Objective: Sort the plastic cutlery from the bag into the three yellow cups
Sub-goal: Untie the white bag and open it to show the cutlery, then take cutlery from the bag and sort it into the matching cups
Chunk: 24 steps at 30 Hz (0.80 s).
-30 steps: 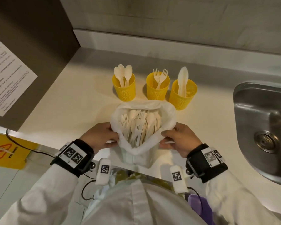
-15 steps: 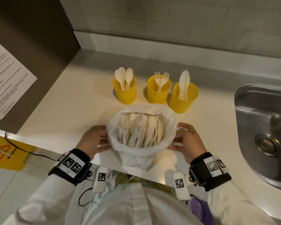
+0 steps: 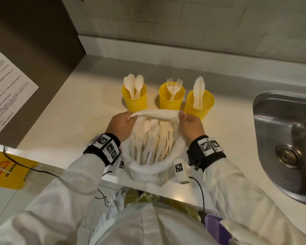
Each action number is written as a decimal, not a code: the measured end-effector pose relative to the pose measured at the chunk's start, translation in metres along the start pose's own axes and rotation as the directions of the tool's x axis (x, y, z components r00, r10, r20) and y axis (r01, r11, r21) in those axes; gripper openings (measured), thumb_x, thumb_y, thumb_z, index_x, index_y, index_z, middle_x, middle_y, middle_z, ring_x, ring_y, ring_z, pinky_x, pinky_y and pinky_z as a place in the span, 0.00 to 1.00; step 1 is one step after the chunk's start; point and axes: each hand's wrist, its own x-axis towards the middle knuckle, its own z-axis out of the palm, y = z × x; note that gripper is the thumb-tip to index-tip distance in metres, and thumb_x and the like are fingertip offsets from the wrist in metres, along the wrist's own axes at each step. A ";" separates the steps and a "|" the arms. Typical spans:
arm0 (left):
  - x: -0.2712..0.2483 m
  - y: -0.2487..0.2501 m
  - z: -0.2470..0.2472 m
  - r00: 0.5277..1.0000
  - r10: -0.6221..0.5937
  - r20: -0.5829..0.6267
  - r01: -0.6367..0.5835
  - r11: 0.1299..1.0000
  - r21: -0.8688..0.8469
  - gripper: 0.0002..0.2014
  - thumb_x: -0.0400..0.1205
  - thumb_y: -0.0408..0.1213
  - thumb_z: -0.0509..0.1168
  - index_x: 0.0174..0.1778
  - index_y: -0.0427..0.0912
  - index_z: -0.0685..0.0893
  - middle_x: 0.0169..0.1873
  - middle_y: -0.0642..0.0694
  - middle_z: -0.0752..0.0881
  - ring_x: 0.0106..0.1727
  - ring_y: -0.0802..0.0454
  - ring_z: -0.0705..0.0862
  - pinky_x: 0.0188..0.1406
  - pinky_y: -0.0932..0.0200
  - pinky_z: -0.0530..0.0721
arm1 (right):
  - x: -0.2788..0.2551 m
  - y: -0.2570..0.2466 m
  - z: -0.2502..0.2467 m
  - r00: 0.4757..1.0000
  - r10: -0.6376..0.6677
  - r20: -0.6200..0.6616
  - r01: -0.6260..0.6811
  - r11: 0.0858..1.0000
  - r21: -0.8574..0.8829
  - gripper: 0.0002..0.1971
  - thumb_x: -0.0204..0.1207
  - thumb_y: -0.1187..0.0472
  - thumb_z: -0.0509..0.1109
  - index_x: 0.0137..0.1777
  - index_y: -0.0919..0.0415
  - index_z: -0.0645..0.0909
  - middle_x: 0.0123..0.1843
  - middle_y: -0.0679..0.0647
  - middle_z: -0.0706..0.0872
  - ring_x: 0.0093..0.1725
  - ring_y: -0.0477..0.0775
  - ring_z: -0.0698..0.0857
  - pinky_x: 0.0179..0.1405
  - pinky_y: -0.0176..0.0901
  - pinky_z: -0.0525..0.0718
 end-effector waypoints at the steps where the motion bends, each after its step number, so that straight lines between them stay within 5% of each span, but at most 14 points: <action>1: 0.002 -0.001 -0.002 0.995 -0.071 0.074 0.081 0.985 -0.151 0.16 0.88 0.49 0.65 0.53 0.40 0.90 0.43 0.43 0.89 0.48 0.43 0.86 0.47 0.56 0.78 | 0.004 0.001 -0.001 0.992 0.120 0.031 -0.122 0.990 0.077 0.17 0.87 0.47 0.64 0.52 0.61 0.85 0.53 0.59 0.89 0.53 0.63 0.86 0.59 0.55 0.84; 3: 0.003 -0.006 -0.006 0.948 -0.209 0.240 0.287 0.889 -0.358 0.22 0.76 0.60 0.73 0.56 0.47 0.93 0.49 0.48 0.94 0.55 0.46 0.90 0.66 0.51 0.83 | 0.007 0.003 -0.004 0.964 0.249 0.096 -0.258 0.962 0.092 0.15 0.85 0.47 0.65 0.51 0.61 0.79 0.53 0.56 0.86 0.52 0.58 0.84 0.58 0.50 0.83; 5: 0.002 -0.014 -0.005 0.891 -0.282 0.355 0.426 0.790 -0.441 0.30 0.67 0.66 0.78 0.59 0.51 0.93 0.54 0.46 0.95 0.61 0.42 0.91 0.73 0.39 0.82 | 0.006 0.002 -0.007 0.965 0.251 0.078 -0.251 0.968 -0.011 0.14 0.87 0.48 0.61 0.53 0.59 0.76 0.56 0.59 0.84 0.52 0.59 0.81 0.54 0.48 0.78; 8: -0.010 -0.012 -0.014 0.860 -0.307 0.407 0.476 0.768 -0.428 0.26 0.74 0.60 0.77 0.62 0.48 0.91 0.54 0.42 0.94 0.59 0.40 0.92 0.70 0.37 0.84 | -0.011 0.003 -0.016 0.979 0.196 0.062 -0.192 0.979 -0.063 0.21 0.79 0.38 0.61 0.53 0.57 0.79 0.59 0.64 0.86 0.56 0.66 0.85 0.60 0.58 0.85; 11: -0.032 -0.026 -0.021 0.880 -0.320 0.352 0.414 0.880 -0.233 0.26 0.71 0.59 0.80 0.61 0.51 0.86 0.51 0.44 0.93 0.53 0.43 0.93 0.59 0.40 0.91 | -0.041 0.007 -0.032 0.965 0.224 0.138 -0.204 0.969 -0.141 0.36 0.66 0.29 0.70 0.65 0.55 0.73 0.57 0.59 0.86 0.49 0.63 0.90 0.42 0.58 0.94; 13: -0.053 -0.037 -0.024 0.901 -0.322 0.291 0.372 0.918 -0.137 0.29 0.68 0.55 0.84 0.60 0.50 0.83 0.47 0.46 0.93 0.47 0.45 0.93 0.54 0.42 0.93 | -0.056 0.015 -0.041 0.941 0.262 0.216 -0.219 0.954 -0.205 0.30 0.72 0.39 0.77 0.62 0.59 0.73 0.52 0.61 0.88 0.43 0.61 0.92 0.33 0.50 0.92; 16: -0.075 -0.048 -0.023 0.909 -0.323 0.263 0.384 0.895 -0.229 0.27 0.73 0.36 0.83 0.65 0.49 0.80 0.43 0.43 0.94 0.47 0.44 0.93 0.57 0.42 0.92 | -0.066 0.030 -0.042 0.864 0.338 0.373 -0.342 0.938 -0.058 0.11 0.79 0.63 0.77 0.51 0.70 0.80 0.42 0.70 0.90 0.37 0.64 0.92 0.46 0.62 0.94; 20: -0.083 -0.042 -0.016 0.840 -0.388 0.380 0.543 0.610 -0.578 0.18 0.79 0.18 0.71 0.64 0.36 0.84 0.53 0.34 0.91 0.51 0.41 0.91 0.52 0.50 0.91 | -0.062 0.048 -0.036 0.853 0.300 0.427 -0.433 0.863 0.258 0.11 0.78 0.78 0.70 0.60 0.77 0.82 0.52 0.74 0.91 0.48 0.69 0.90 0.53 0.64 0.93; 24: -0.091 -0.040 -0.016 0.768 -0.443 0.462 0.619 0.328 -0.714 0.14 0.80 0.13 0.57 0.48 0.33 0.83 0.44 0.35 0.87 0.47 0.42 0.85 0.56 0.49 0.86 | -0.060 0.065 -0.036 0.878 0.269 0.396 -0.390 0.881 0.268 0.15 0.74 0.84 0.66 0.55 0.69 0.84 0.51 0.70 0.88 0.48 0.65 0.90 0.52 0.60 0.93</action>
